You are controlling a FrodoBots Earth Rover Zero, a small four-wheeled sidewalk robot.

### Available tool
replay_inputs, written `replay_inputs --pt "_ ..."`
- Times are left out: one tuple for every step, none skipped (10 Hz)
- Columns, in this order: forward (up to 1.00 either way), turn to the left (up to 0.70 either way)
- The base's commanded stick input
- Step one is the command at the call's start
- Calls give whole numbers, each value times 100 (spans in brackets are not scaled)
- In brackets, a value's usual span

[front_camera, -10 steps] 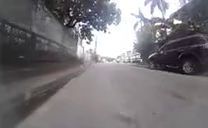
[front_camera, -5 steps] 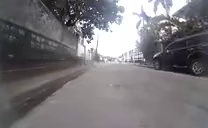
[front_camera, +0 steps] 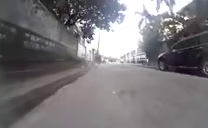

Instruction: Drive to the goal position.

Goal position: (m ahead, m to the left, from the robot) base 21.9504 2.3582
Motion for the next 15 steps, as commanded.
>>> replay_inputs --pt "100 1" --pt "100 1" --pt "100 1" --pt "100 1" --pt "100 1" --pt "100 1" --pt "100 1" --pt "100 1" --pt "100 1" --pt "100 1" --pt "100 1" --pt "100 1" --pt "100 1" --pt "100 1" --pt "100 1"
